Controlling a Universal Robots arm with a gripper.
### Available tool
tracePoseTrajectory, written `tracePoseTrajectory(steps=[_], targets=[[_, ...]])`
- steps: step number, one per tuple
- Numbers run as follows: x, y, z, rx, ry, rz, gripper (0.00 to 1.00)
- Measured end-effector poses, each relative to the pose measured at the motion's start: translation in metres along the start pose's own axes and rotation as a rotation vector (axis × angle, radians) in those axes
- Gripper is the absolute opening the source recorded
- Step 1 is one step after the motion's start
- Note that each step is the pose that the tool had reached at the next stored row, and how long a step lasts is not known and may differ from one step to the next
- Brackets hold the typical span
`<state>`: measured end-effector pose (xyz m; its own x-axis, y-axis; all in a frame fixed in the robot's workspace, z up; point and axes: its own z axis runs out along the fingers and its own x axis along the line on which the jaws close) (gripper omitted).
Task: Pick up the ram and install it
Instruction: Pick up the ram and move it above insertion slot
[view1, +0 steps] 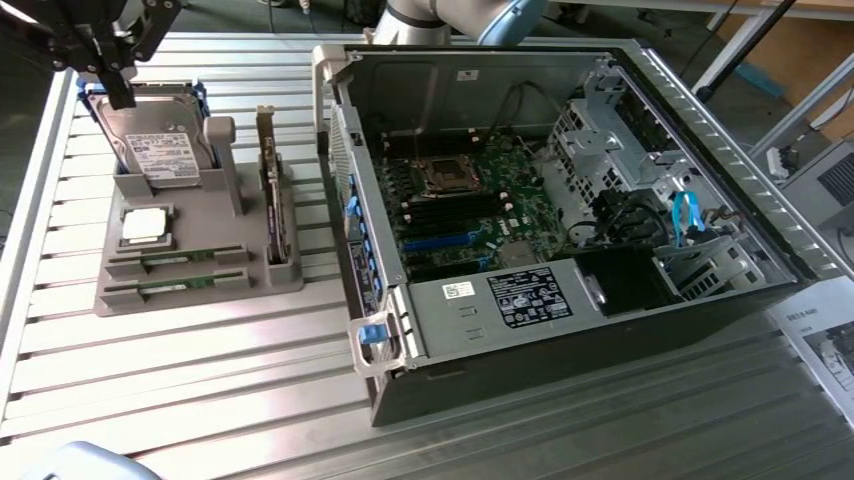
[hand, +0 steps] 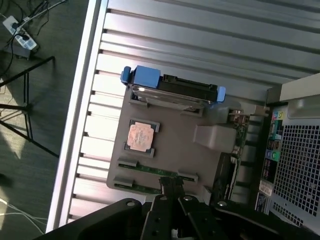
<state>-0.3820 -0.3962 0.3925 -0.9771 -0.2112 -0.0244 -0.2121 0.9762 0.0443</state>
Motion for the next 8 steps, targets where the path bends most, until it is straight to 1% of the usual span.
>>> tracePoseTrajectory(steps=[8], targets=[[0.0,0.0,0.0,-0.0033,0.0059,-0.134,0.1]])
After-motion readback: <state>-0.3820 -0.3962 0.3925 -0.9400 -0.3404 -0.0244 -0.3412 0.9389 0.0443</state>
